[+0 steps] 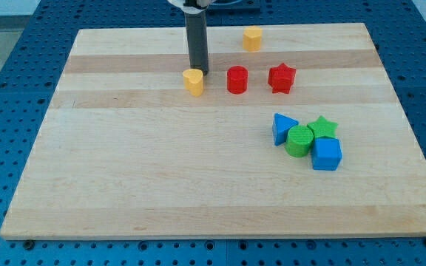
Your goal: Point the arm to the top of the yellow hexagon
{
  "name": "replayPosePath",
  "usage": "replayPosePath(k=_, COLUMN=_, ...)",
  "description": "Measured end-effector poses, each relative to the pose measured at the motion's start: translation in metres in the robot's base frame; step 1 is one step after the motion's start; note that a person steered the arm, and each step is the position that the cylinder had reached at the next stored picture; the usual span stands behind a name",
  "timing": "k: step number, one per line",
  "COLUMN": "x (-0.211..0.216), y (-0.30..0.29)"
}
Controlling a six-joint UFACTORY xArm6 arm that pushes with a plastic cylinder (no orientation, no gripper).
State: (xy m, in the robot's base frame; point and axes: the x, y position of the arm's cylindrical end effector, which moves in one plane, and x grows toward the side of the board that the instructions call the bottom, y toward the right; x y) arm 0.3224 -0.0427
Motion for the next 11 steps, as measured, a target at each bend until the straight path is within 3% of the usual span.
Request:
replayPosePath(k=2, x=-0.073, y=0.013)
replayPosePath(k=3, x=-0.112, y=0.047)
replayPosePath(k=6, x=-0.125, y=0.109)
replayPosePath(k=11, x=-0.128, y=0.092)
